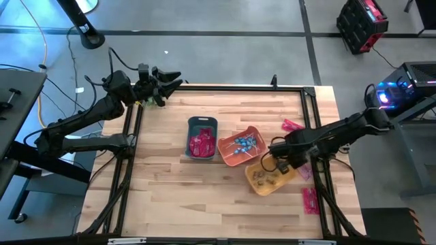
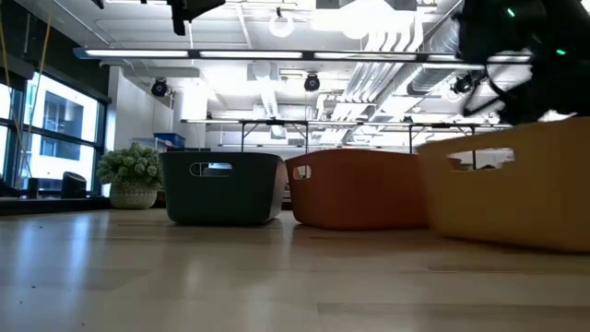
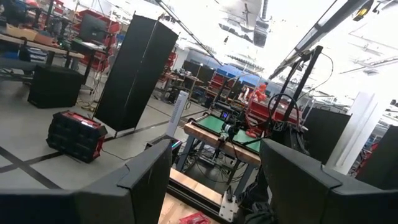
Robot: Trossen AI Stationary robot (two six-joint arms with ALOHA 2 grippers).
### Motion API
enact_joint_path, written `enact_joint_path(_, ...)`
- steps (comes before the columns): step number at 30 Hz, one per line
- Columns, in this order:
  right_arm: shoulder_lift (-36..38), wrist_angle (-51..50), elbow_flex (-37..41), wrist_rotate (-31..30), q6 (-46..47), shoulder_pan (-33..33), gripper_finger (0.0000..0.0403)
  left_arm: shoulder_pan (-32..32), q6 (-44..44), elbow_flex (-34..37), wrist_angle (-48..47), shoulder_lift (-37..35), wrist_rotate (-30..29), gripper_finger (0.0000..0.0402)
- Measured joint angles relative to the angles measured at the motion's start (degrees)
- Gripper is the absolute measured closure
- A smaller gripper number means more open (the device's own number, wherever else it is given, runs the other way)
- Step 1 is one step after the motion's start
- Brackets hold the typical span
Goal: Sort candy
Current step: Adjust the yellow bin, then put the red candy pack into the blue bin
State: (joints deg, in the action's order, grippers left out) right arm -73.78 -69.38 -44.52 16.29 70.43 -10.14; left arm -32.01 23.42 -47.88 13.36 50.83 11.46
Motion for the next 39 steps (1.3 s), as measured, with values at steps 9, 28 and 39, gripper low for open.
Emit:
enact_joint_path(9, 0.07, 0.59, -2.85, -5.78, -5.08, 0.01, 0.0391, 0.0, -1.03, 0.0, 0.01, 0.0, -0.02, 0.0163)
enact_joint_path(28, -1.11, 9.32, 10.63, -5.63, -11.04, 1.54, 0.0218, 0.02, 0.56, 0.0, 0.12, 0.0, -0.01, 0.0163)
enact_joint_path(39, -10.54, 10.81, 10.55, -2.92, -25.48, 1.86, 0.0218, 0.0, 1.67, 0.0, 0.18, 0.0, -0.02, 0.0163)
